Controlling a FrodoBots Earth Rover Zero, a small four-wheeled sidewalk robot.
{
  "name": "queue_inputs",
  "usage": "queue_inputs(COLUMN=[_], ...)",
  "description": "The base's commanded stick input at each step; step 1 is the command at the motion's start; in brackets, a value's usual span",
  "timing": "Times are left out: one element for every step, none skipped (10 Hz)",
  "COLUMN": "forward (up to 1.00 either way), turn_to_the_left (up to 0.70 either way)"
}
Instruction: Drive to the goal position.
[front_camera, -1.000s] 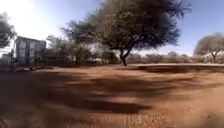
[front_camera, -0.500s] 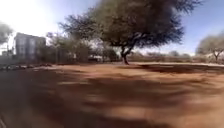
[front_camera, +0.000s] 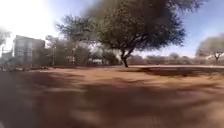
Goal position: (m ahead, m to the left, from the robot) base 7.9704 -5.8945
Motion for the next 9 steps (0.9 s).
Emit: queue_inputs(forward=[1.00,1.00,1.00,1.00,1.00,1.00,1.00,1.00,1.00], turn_to_the_left=[-0.27,-0.27,-0.27,-0.27,-0.27,-0.27,-0.27,-0.27,-0.27])
